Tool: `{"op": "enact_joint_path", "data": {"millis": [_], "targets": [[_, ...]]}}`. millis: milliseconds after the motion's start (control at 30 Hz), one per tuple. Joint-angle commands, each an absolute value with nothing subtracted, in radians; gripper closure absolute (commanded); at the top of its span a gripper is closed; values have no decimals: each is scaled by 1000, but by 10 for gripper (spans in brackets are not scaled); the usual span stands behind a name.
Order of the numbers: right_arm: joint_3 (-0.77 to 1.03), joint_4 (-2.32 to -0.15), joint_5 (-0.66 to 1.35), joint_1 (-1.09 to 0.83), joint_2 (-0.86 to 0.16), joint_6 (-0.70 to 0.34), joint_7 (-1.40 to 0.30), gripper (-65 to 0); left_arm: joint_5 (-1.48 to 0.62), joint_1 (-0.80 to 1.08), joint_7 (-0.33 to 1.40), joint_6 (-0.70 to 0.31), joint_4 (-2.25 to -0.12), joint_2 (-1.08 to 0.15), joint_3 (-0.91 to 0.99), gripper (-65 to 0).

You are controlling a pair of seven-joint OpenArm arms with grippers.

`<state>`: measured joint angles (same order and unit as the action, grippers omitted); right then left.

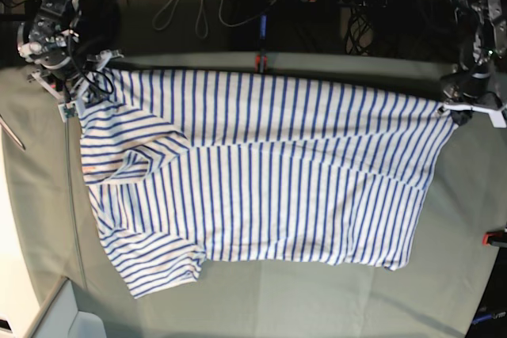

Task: Layout the t-shirt on the table in an organized manner, then fold the t-shirt properly
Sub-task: 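Lift the shirt edge with both grippers and pull it taut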

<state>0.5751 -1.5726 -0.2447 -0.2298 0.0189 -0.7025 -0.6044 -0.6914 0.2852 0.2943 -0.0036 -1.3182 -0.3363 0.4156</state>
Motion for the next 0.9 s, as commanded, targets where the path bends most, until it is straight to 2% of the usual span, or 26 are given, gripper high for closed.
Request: {"op": "enact_joint_path", "data": {"millis": [0,267,333,500,567,733,800,867], "targets": [[582,-1587,-234,-246,7,-698,-608,0,-690,291,266,1,-1334,-357,427,0],[584,-1587,-202,-275,2,-698,-573,0,-691,348,265,1,-1345,-357,443,0],[591,-1587,-202,-285,2,-698,-568,-35,-691,357,265,1,-1345,-346,470,0],[613,-1592,-199,-291,2,-698,-567,-172,-691,360,268,1,-1345,-326,515,-6],[613,-1595,-199,-291,2,-698,-567,-218,-691,357,311,1,-1345,-320,521,-51],[638,-1596,-199,-292,4,-698,-567,-283,-691,332,423,1,-1346,-312,544,-238],[682,-1596,-197,-286,5,-698,-567,-291,-691,331,432,1,-1346,-306,565,-268],[728,-1596,-197,-285,7,-698,-567,-291,-691,331,430,1,-1346,-298,599,-271]]}}
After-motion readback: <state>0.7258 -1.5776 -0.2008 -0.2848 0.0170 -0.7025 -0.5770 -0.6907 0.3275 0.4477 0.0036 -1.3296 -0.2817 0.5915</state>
